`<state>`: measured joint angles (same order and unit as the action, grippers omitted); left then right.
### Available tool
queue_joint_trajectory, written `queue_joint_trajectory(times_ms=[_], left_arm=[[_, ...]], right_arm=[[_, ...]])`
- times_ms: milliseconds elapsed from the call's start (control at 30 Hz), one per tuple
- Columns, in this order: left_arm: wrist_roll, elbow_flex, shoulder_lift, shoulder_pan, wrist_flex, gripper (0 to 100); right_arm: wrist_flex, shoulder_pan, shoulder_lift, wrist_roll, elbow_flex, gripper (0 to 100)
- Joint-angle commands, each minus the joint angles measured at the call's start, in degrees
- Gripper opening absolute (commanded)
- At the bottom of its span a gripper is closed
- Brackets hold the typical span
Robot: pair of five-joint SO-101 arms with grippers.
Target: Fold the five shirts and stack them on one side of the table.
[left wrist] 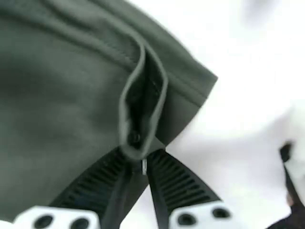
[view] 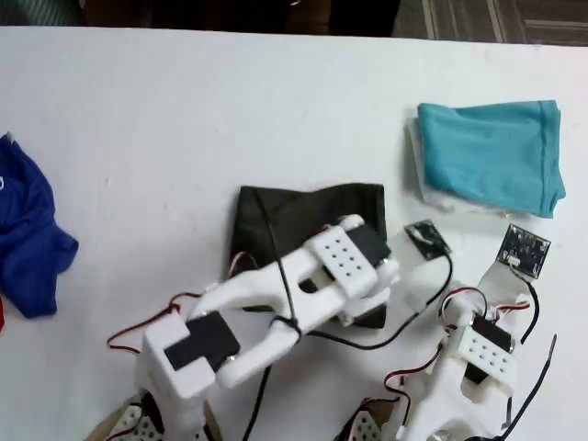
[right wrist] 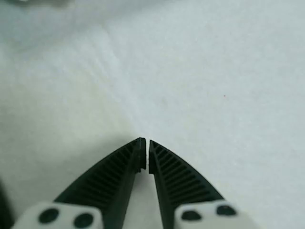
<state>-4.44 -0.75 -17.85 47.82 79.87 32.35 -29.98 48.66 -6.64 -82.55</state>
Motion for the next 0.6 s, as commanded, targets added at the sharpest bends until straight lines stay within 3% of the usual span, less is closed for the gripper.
queue_joint_trajectory(times_ms=[0, 233, 567], left_arm=[[0.53, 5.14, 0.79, 0.26, 4.4, 3], [0.35, 13.85, 0.35, 0.18, 10.55, 3], [0.26, 3.82, -3.52, 0.44, 0.79, 3]], right_arm=[[-1.1, -0.75, 1.63, 0.62, 2.2, 2.1], [-1.1, -0.75, 1.63, 0.62, 2.2, 2.1], [-1.1, -0.75, 1.63, 0.62, 2.2, 2.1]])
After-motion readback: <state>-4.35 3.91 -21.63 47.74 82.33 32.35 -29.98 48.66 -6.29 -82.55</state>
